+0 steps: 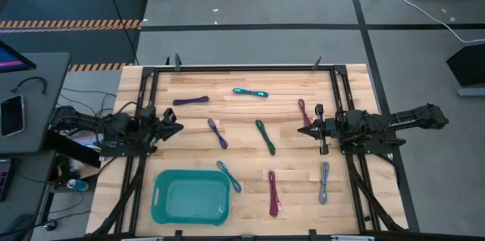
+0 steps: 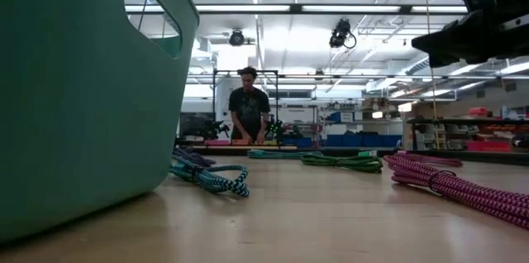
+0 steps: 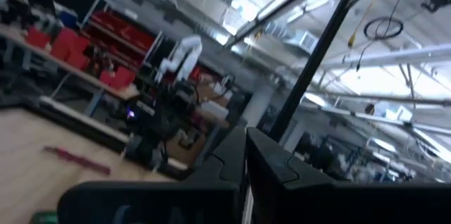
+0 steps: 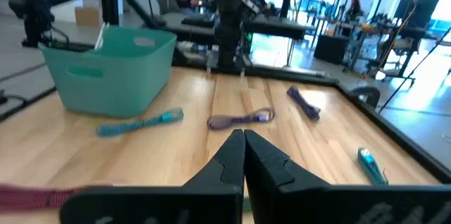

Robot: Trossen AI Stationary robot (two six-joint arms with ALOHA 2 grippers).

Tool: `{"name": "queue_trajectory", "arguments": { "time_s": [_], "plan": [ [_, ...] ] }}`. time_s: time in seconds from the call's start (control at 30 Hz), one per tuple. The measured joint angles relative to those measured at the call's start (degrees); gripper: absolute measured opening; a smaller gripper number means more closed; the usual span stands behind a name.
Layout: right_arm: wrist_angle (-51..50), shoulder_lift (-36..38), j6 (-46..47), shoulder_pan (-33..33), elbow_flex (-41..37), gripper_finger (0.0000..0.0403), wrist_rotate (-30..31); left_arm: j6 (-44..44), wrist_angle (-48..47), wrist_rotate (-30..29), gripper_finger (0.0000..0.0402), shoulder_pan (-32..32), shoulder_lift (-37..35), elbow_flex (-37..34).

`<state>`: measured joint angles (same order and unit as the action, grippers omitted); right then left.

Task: Pick and place USB-C Cables
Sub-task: Put the top pink charger cable into the green bin

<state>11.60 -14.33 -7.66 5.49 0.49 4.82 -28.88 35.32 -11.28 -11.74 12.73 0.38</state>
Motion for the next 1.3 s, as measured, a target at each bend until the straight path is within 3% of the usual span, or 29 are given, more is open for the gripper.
{"name": "queue_trajectory", "arguments": {
  "time_s": [0.37,0.57,0.7,0.77,0.9,1.3],
  "plan": [
    [19.08,0.0,0.33,-0.02,0.0,0.0012,0.0,1.88,2.64,-1.18,0.002,0.0,0.01,-0.01],
    [33.52,0.0,7.08,0.0,0.0,0.0012,3.03,8.65,7.03,-1.49,0.002,0.01,0.0,-0.02],
    [40.86,0.0,14.34,-0.02,0.0,0.0012,7.22,10.51,7.04,-8.95,0.002,0.05,0.0,0.0],
    [42.76,0.0,13.75,0.0,0.0,0.0012,8.7,10.6,4.97,-13.66,0.002,0.07,0.0,0.0],
    [43.83,0.0,13.7,-0.02,0.02,0.0012,10.21,10.08,0.8,-17.6,0.002,0.05,0.02,0.0],
    [46.92,0.0,15.63,-0.02,0.02,0.0012,10.08,10.09,0.45,-18.07,0.002,0.04,0.02,0.0]
  ]
}}
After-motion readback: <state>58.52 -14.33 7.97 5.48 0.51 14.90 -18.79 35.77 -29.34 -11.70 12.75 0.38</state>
